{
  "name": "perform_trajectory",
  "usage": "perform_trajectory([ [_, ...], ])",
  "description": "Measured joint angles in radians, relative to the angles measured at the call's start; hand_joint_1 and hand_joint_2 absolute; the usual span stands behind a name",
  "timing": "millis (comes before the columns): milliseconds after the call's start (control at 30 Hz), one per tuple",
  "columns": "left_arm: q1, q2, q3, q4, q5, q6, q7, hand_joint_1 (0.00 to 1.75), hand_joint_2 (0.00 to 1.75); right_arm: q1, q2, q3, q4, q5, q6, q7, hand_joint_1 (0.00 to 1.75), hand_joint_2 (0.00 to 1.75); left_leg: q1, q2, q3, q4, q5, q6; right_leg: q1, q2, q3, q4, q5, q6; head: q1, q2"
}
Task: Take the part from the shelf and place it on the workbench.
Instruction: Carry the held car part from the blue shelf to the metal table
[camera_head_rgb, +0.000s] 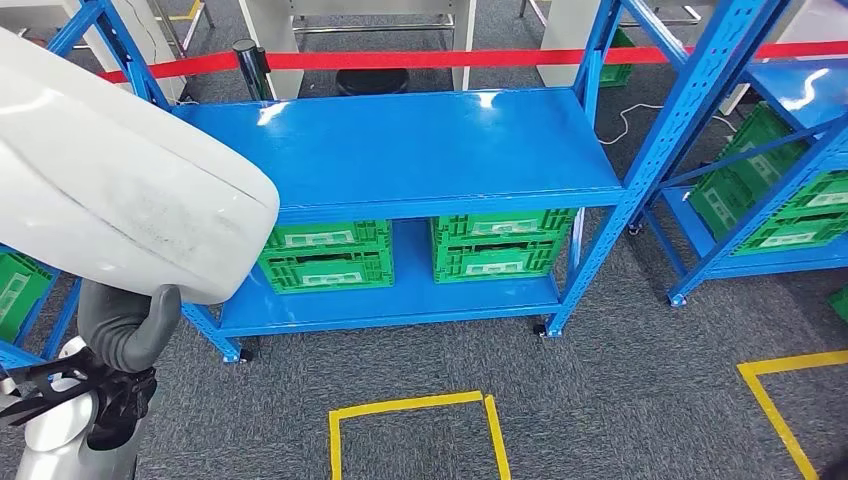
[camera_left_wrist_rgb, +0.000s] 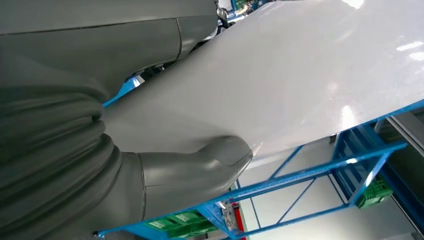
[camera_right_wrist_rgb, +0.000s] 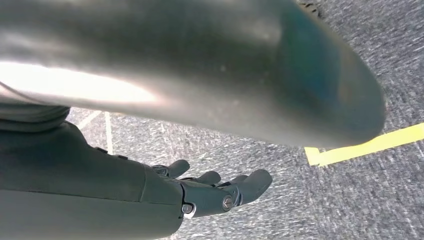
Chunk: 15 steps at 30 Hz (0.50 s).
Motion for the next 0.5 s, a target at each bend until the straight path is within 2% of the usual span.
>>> perform_trajectory([
  [33, 0.001, -0.001, 0.001, -0.001, -0.001, 0.0, -0.001, 1.75, 1.75, -0.001, -0.001, 0.0, 0.0, -0.001, -0.001, 0.002, 0.0, 0.0, 0.001, 0.001, -0.002, -0.001, 0.009, -0.006, 0.003, 0.0, 0.009, -0.022, -0.008, -0.004, 0.001, 0.0],
  [67, 0.001, -0.002, 0.001, -0.001, -0.002, 0.001, -0.001, 1.75, 1.75, -0.001, -0.001, 0.0, 0.0, -0.002, -0.003, 0.004, 0.0, 0.0, 0.001, 0.001, -0.003, -0.005, 0.018, -0.013, 0.003, 0.0, 0.003, -0.026, 0.0, -0.009, 0.002, 0.0],
  [100, 0.001, -0.004, 0.002, -0.001, -0.003, 0.001, -0.001, 1.75, 1.75, -0.001, -0.001, 0.0, 0.0, -0.003, -0.004, 0.007, 0.0, 0.0, 0.003, 0.0, -0.006, -0.004, 0.018, -0.019, 0.002, -0.002, -0.003, -0.031, 0.01, -0.016, 0.004, 0.0],
  [133, 0.001, -0.005, 0.002, -0.001, -0.004, 0.002, 0.0, 1.75, 1.75, -0.001, -0.001, 0.0, 0.0, -0.003, -0.005, 0.009, 0.0, 0.0, 0.004, -0.002, -0.012, 0.005, 0.002, -0.025, -0.001, -0.005, -0.013, -0.034, 0.023, -0.023, 0.004, 0.0],
  [167, 0.001, -0.006, 0.003, -0.001, -0.005, 0.002, 0.0, 1.75, 1.75, -0.001, -0.001, 0.0, 0.0, -0.003, -0.006, 0.012, 0.0, 0.0, 0.005, -0.003, -0.023, 0.033, -0.035, -0.032, -0.004, -0.007, -0.024, -0.038, 0.037, -0.029, 0.003, 0.0],
  [200, 0.001, -0.006, 0.003, 0.0, -0.007, 0.002, 0.001, 1.75, 1.75, -0.002, -0.001, 0.0, 0.0, -0.003, -0.008, 0.014, 0.0, 0.0, 0.008, -0.005, -0.036, 0.081, -0.089, -0.037, -0.005, -0.009, -0.038, -0.039, 0.05, -0.032, 0.002, 0.0],
  [233, 0.002, -0.007, 0.004, 0.0, -0.011, 0.004, 0.002, 1.75, 1.75, -0.001, -0.001, 0.0, 0.0, -0.002, -0.01, 0.015, 0.0, 0.0, 0.01, -0.005, -0.051, 0.142, -0.142, -0.043, -0.006, -0.009, -0.054, -0.039, 0.063, -0.034, 0.001, 0.0],
  [267, 0.003, -0.007, 0.004, -0.001, -0.017, 0.008, 0.003, 1.75, 1.75, -0.001, -0.001, 0.0, 0.0, -0.001, -0.011, 0.015, 0.0, 0.0, 0.013, -0.005, -0.061, 0.205, -0.178, -0.048, -0.006, -0.01, -0.07, -0.038, 0.076, -0.033, 0.001, 0.0],
  [300, 0.006, -0.008, 0.004, -0.002, -0.023, 0.012, 0.004, 1.75, 1.75, -0.001, -0.001, 0.0, 0.0, 0.001, -0.012, 0.014, 0.0, 0.0, 0.015, -0.005, -0.063, 0.253, -0.187, -0.052, -0.007, -0.011, -0.086, -0.037, 0.089, -0.031, 0.001, 0.0],
  [333, 0.01, -0.008, 0.006, -0.004, -0.03, 0.017, 0.005, 1.75, 1.75, -0.001, -0.001, 0.0, 0.0, 0.002, -0.012, 0.014, 0.0, 0.0, 0.016, -0.005, -0.051, 0.276, -0.172, -0.054, -0.008, -0.012, -0.103, -0.037, 0.103, -0.029, 0.001, 0.0],
  [367, 0.014, -0.008, 0.008, -0.009, -0.033, 0.021, 0.005, 1.75, 1.75, -0.001, -0.001, 0.0, 0.0, 0.005, -0.012, 0.014, 0.0, 0.0, 0.018, -0.005, -0.024, 0.266, -0.141, -0.055, -0.009, -0.013, -0.12, -0.035, 0.116, -0.026, 0.001, 0.0],
  [400, 0.017, -0.008, 0.011, -0.014, -0.036, 0.024, 0.006, 1.75, 1.75, -0.001, -0.001, 0.0, 0.0, 0.008, -0.012, 0.015, 0.0, 0.0, 0.019, -0.005, 0.021, 0.222, -0.113, -0.056, -0.01, -0.013, -0.136, -0.033, 0.129, -0.022, 0.001, 0.0],
  [433, 0.018, -0.008, 0.015, -0.021, -0.037, 0.025, 0.008, 1.75, 1.75, -0.001, -0.002, 0.0, 0.0, 0.011, -0.012, 0.017, 0.0, 0.0, 0.02, -0.005, 0.079, 0.15, -0.107, -0.055, -0.011, -0.013, -0.149, -0.031, 0.14, -0.017, 0.001, 0.0],
  [467, 0.019, -0.008, 0.018, -0.028, -0.037, 0.025, 0.01, 1.75, 1.75, -0.001, -0.002, 0.0, 0.0, 0.015, -0.011, 0.02, 0.0, 0.0, 0.018, -0.006, 0.138, 0.069, -0.118, -0.051, -0.011, -0.013, -0.158, -0.029, 0.15, -0.011, 0.001, 0.0],
  [500, 0.019, -0.009, 0.02, -0.033, -0.037, 0.026, 0.012, 1.75, 1.75, -0.002, -0.002, 0.0, 0.0, 0.02, -0.009, 0.021, 0.0, 0.0, 0.016, -0.007, 0.179, 0.005, -0.136, -0.044, -0.01, -0.013, -0.163, -0.028, 0.161, -0.004, 0.001, 0.0],
])
